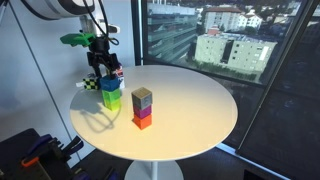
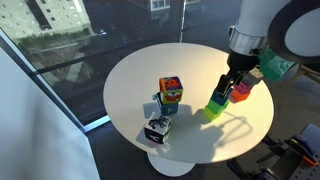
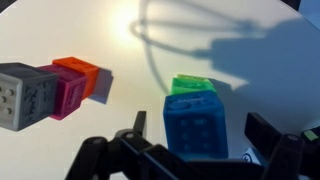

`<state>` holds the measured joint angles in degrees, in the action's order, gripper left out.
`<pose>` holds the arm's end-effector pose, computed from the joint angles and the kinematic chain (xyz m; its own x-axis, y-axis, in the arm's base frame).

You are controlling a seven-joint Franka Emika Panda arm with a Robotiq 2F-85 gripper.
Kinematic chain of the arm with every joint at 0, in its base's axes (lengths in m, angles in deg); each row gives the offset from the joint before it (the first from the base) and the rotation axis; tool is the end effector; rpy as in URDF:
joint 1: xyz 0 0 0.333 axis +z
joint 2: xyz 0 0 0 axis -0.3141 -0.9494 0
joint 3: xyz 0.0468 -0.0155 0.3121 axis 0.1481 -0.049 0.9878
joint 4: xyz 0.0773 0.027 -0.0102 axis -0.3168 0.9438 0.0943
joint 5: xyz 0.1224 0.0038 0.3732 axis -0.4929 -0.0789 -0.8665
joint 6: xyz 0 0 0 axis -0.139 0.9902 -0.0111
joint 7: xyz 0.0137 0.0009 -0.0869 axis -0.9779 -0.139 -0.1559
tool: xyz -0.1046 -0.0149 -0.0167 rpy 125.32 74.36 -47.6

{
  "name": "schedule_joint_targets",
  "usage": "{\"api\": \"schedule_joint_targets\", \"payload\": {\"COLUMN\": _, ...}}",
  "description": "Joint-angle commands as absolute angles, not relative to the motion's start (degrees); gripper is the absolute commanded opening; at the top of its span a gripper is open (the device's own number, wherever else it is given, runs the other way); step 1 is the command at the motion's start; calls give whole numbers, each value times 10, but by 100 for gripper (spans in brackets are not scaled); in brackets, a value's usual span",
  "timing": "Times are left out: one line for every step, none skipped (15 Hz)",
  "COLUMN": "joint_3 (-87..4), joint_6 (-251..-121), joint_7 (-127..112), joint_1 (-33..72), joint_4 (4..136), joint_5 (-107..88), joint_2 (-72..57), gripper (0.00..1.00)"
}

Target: Put the blue block on the table

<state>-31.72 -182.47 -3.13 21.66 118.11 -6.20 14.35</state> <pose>0.4582 0.0686 0.3293 0.9965 0.0635 -0.0540 0.0683 -0.9934 0.0919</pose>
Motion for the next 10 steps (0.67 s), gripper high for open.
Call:
{"api": "schedule_joint_targets", "payload": {"joint_3": -318, "joint_6": -1837, "joint_7": -30, "joint_1": 218, "joint_4": 1165, "joint_5": -47, "joint_2": 125, "gripper": 100}}
{"api": "schedule_joint_targets", "payload": {"joint_3": -319, "joint_6": -1843, "joint_7": -34, "joint_1": 218, "joint_4": 1165, "joint_5": -50, "joint_2": 121, "gripper": 100}}
{"api": "schedule_joint_targets", "payload": {"joint_3": -319, "joint_6": -1851, "joint_7": -36, "joint_1": 218, "joint_4": 1165, "joint_5": -52, "joint_2": 118, "gripper": 100}}
{"api": "schedule_joint_targets", "payload": {"joint_3": -320, "joint_6": -1859, "joint_7": -38, "joint_1": 218, "joint_4": 1166, "joint_5": -55, "joint_2": 115, "gripper": 100}}
{"api": "schedule_joint_targets", "payload": {"joint_3": -321, "joint_6": -1866, "joint_7": -38, "joint_1": 218, "joint_4": 1166, "joint_5": -56, "joint_2": 112, "gripper": 100}}
{"api": "schedule_joint_targets", "payload": {"joint_3": -321, "joint_6": -1872, "joint_7": -39, "joint_1": 218, "joint_4": 1166, "joint_5": -58, "joint_2": 109, "gripper": 75}}
{"api": "schedule_joint_targets", "payload": {"joint_3": -322, "joint_6": -1876, "joint_7": -38, "joint_1": 217, "joint_4": 1166, "joint_5": -57, "joint_2": 107, "gripper": 73}}
{"api": "schedule_joint_targets", "payload": {"joint_3": -322, "joint_6": -1876, "joint_7": -37, "joint_1": 217, "joint_4": 1165, "joint_5": -56, "joint_2": 105, "gripper": 64}}
{"api": "schedule_joint_targets", "payload": {"joint_3": -323, "joint_6": -1875, "joint_7": -36, "joint_1": 217, "joint_4": 1164, "joint_5": -56, "joint_2": 103, "gripper": 57}}
{"api": "schedule_joint_targets", "payload": {"joint_3": -324, "joint_6": -1872, "joint_7": -34, "joint_1": 216, "joint_4": 1163, "joint_5": -55, "joint_2": 103, "gripper": 48}}
